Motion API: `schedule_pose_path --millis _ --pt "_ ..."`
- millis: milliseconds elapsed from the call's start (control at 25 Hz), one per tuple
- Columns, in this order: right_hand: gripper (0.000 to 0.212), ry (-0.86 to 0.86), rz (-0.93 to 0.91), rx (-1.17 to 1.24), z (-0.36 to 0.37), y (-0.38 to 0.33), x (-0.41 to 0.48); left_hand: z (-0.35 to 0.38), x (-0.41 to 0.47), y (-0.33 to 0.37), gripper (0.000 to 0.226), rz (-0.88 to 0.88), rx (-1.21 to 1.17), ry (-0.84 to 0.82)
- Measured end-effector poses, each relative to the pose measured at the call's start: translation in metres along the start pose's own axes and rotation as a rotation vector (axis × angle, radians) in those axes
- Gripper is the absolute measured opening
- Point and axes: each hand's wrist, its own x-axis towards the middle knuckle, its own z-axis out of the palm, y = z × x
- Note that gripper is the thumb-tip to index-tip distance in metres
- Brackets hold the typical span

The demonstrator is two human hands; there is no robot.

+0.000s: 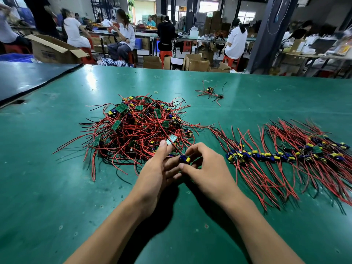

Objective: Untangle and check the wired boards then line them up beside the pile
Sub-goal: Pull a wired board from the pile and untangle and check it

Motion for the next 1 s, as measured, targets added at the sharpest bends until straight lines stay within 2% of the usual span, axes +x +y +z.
schedule_pose_path --millis 120,240,360,480,560,640,760,880,1000 --pt "0.02 0.171 0.02 -0.023 -0.009 0.01 0.006 0.003 -0.003 -0.003 0.044 0.027 0.026 -0.014" --pt "0.021 0.414 0.102 -0.098 -0.034 0.024 0.014 0.0 -0.006 -0.007 0.021 0.237 0.328 0.088" --pt "0.029 0.541 0.242 -0.185 -0.059 0.039 0.016 -0.004 -0.009 -0.008 0.019 0.368 0.573 0.156" --pt "0.043 0.535 0.343 -0.379 -0.063 0.039 0.012 -0.005 -0.011 -0.009 0.02 0.427 0.688 0.18" --pt "0.04 0.529 0.261 -0.447 -0.054 0.029 0.01 -0.005 -0.01 -0.01 0.029 0.435 0.721 0.201" --pt "0.029 0.464 0.124 -0.439 -0.042 0.02 0.008 -0.006 -0.007 -0.008 0.047 0.35 0.71 0.231" --pt "0.023 0.308 0.034 -0.48 -0.027 0.015 0.006 -0.009 -0.003 -0.004 0.068 0.174 0.513 0.181" --pt "0.025 0.211 0.013 -0.472 -0.02 0.015 0.004 -0.01 -0.002 -0.002 0.062 0.144 0.468 0.164" --pt "0.023 0.147 -0.008 -0.355 -0.013 0.013 0.004 -0.011 -0.003 -0.003 0.039 0.182 0.491 0.188"
